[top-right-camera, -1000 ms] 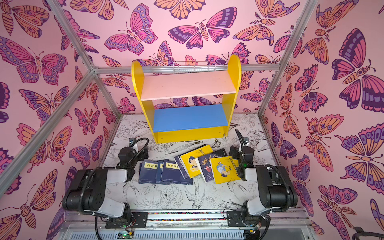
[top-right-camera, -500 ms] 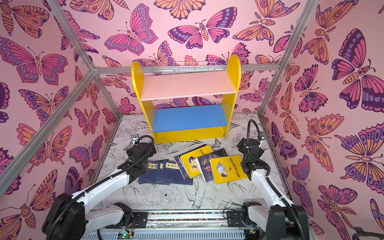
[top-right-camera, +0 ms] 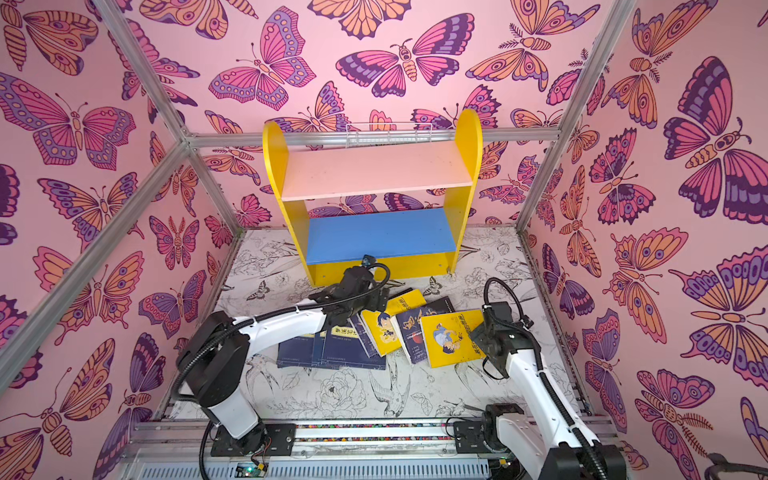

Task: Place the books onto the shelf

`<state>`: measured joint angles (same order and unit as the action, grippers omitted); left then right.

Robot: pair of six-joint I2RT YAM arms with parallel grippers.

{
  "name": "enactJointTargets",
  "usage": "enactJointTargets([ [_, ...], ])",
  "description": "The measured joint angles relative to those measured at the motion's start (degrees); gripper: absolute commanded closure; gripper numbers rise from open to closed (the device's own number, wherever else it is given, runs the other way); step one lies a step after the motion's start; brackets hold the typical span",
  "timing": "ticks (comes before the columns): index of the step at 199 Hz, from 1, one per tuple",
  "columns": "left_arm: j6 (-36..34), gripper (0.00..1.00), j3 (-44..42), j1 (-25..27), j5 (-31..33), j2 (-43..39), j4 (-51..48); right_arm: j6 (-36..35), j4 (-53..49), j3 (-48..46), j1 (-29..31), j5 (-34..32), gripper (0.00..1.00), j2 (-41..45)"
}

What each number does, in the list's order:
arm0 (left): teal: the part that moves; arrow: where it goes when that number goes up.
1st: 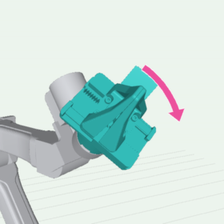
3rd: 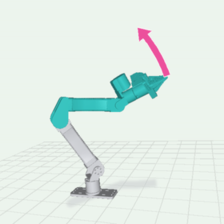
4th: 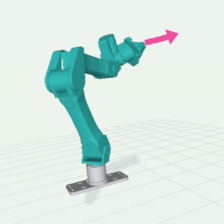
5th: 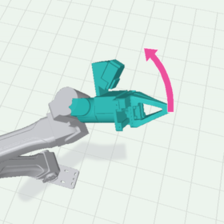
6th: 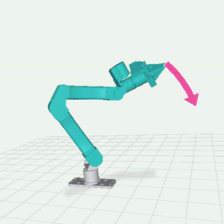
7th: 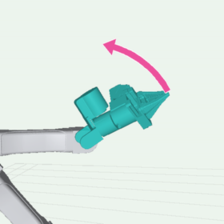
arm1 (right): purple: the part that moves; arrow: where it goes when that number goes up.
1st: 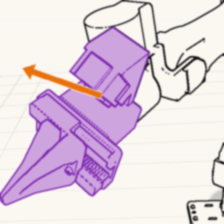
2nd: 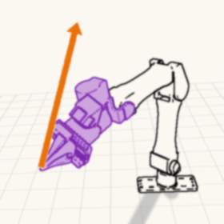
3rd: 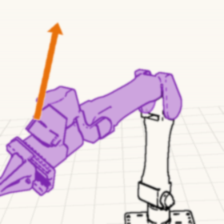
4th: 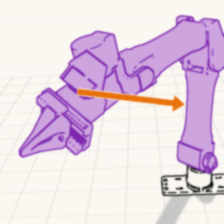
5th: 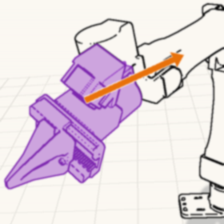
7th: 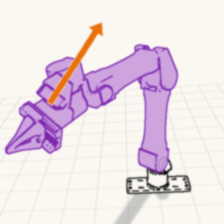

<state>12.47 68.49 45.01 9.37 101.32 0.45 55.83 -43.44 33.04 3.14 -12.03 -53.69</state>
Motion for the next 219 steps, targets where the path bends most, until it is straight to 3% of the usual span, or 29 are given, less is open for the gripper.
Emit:
enactJointTargets([
  [46, -5.14, 0.01, 14.23, 2.36, -15.69, 10.14, -1.66, -0.52, 0.07, -2.58, -0.55, 5.09, 0.00, -1.60],
  [101, -4.98, 0.01, 19.45, 2.47, -26.21, 16.39, -5.77, -4.59, 6.80, -3.37, -1.14, 13.73, 0.02, -7.89],
  [157, -3.61, 0.01, 18.82, 2.80, -26.97, 16.76, -6.86, -10.54, 17.46, 0.42, 0.07, 25.27, 0.03, -18.64],
  [219, -2.60, 0.03, 15.74, 2.47, -18.12, 16.65, -7.13, -11.39, 31.30, 6.49, 9.94, 30.99, 0.03, -28.11],
])
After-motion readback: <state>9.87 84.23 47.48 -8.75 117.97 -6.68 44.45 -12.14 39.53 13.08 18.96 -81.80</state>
